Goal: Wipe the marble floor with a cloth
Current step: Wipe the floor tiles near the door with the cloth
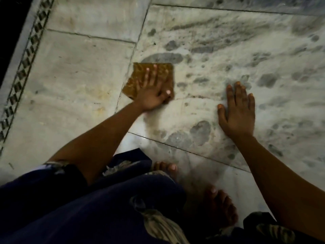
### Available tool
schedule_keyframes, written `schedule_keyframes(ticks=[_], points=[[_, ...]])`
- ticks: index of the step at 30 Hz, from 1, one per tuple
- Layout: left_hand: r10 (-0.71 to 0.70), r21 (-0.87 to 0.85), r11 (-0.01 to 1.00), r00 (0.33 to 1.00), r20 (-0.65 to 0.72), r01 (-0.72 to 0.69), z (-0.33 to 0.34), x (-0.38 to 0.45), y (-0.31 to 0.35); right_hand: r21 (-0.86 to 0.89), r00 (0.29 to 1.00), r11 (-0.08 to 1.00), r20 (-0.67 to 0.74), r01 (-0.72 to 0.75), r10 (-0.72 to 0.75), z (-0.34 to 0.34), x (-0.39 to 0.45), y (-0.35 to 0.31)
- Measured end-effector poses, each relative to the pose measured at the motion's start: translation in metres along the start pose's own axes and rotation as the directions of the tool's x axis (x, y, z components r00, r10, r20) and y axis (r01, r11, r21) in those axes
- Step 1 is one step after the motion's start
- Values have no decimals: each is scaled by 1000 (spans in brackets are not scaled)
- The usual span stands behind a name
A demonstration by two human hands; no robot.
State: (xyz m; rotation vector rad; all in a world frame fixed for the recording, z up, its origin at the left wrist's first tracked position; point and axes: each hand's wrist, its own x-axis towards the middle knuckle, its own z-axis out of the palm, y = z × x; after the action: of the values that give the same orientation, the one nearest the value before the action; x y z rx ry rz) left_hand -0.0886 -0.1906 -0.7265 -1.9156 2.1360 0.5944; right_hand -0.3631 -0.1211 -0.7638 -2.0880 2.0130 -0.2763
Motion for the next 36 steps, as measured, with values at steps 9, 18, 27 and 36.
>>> schedule_keyframes(ticks=[9,18,27,36], points=[[261,-83,962,965,13,-259,54,-112,-28,-15,1000,1000,18,-26,26,2,-2,1],[-92,-75,993,993,-69,86,-16,32,-50,-7,1000,1000,-2,-18,18,-1,0,-1],[442,35,896,897,-6,-442,45,-67,10,-27,999,999,4,-32,32,-2,0,-4],[93,-10,995,980,-174,-96,10,-19,-67,-4,999,1000,-25,-24,24,1,1,0]])
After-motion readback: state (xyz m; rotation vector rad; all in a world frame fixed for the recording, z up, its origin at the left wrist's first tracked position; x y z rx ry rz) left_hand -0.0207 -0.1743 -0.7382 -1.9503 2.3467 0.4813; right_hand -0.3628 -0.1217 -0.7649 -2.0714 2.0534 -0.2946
